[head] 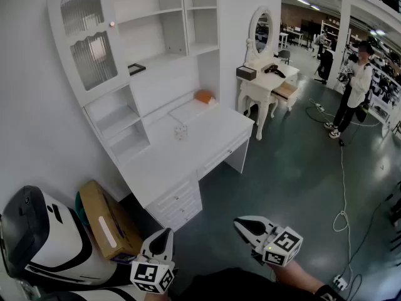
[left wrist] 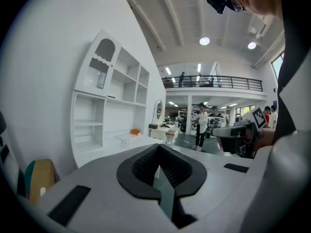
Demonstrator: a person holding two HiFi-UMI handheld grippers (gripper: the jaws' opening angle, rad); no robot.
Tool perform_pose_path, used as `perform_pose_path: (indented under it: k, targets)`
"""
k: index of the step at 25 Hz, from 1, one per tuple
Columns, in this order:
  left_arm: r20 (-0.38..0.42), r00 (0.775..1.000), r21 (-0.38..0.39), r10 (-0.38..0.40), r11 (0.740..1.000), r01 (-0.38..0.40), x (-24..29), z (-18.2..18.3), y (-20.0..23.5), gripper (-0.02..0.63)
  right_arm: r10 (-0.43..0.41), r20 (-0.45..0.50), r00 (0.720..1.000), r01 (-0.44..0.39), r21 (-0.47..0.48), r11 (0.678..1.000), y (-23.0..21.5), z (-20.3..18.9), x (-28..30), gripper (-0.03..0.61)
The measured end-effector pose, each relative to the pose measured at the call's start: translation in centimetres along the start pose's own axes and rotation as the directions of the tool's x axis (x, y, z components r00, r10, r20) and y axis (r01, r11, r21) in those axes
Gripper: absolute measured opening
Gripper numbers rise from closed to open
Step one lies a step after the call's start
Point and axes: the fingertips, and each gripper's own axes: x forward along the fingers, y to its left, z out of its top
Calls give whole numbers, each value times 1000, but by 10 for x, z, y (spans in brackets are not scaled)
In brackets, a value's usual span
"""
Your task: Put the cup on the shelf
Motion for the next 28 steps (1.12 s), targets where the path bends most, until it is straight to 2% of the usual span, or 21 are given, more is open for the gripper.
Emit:
perform_pose_path:
  k: [16,22,28]
  targets:
    - [-19,999,6,-26,1000,27,-18,-7,2,12,-21,7,1000,21,12,1000,20,-9,1,15]
    - [-32,999,4,-29,1000,29,-41,-15,23,12,19,36,999,-21,72,997,50,-14,21,15]
    - [-33,999,-6,-21,1000,21,-69,-24,53,12,33,42,999,-36,86,996,87,-22,46,16]
